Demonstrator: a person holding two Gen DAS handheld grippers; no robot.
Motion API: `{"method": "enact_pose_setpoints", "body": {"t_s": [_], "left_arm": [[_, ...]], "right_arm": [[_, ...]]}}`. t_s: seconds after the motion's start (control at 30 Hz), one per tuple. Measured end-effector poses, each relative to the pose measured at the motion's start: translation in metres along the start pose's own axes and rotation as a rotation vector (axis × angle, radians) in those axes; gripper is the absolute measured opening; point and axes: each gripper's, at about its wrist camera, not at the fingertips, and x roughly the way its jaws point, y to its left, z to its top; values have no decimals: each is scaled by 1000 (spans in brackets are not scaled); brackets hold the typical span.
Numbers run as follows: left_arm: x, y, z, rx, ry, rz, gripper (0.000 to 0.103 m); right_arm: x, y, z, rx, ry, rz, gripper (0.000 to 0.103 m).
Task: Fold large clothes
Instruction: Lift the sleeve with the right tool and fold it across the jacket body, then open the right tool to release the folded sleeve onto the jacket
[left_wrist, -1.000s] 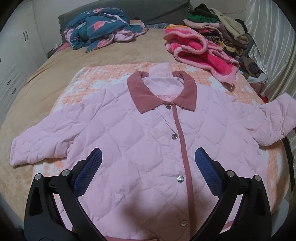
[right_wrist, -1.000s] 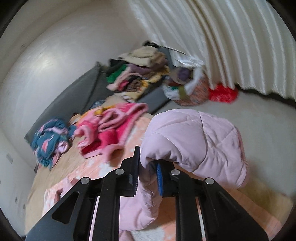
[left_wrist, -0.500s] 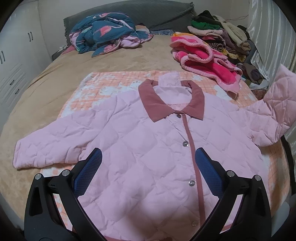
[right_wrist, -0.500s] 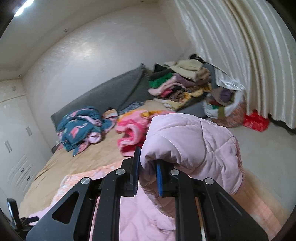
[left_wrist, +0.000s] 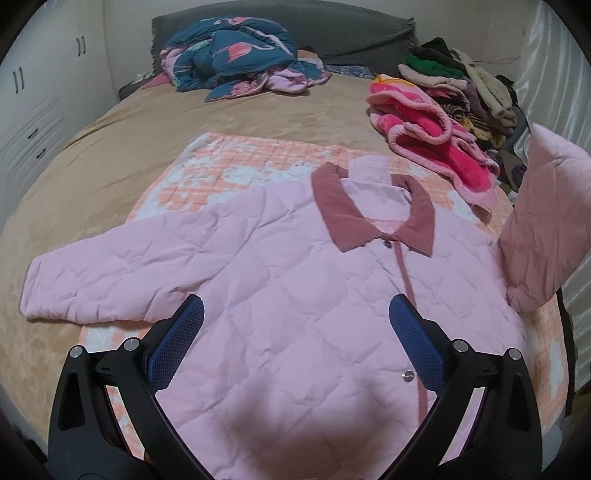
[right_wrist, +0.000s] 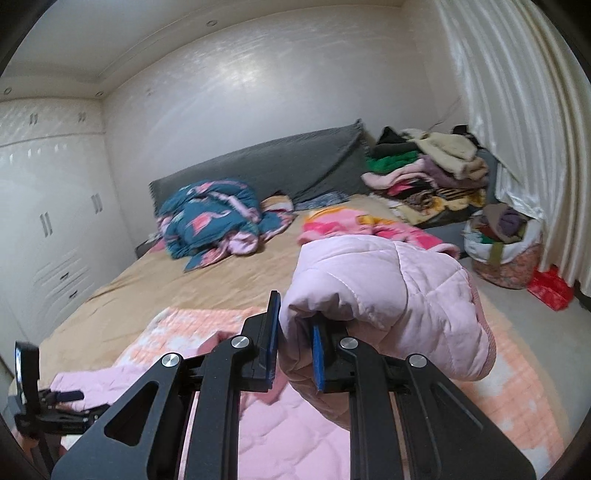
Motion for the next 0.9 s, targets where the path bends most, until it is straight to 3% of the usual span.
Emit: {"method": "enact_pose_setpoints", "body": {"t_s": [0.23,0.57,0.73,0.8,0.9], "left_arm": [[8,26,-2,-48,18,-5,94],[32,38,-23,-77,94,-27,94],[39,39,-26,-91,121,-42,94],[42,38,-25,-97,129,-52,94],[47,40,-22,-120,153,-70,94]], "right_arm": [[43,39,-41,-28,99,73,14],[106,78,-161,74,397,147,19],[101,61,-183,247,447,178,34],[87,48,-182,343,422,178,51],[75,31,-176,466,371,181,63]]}}
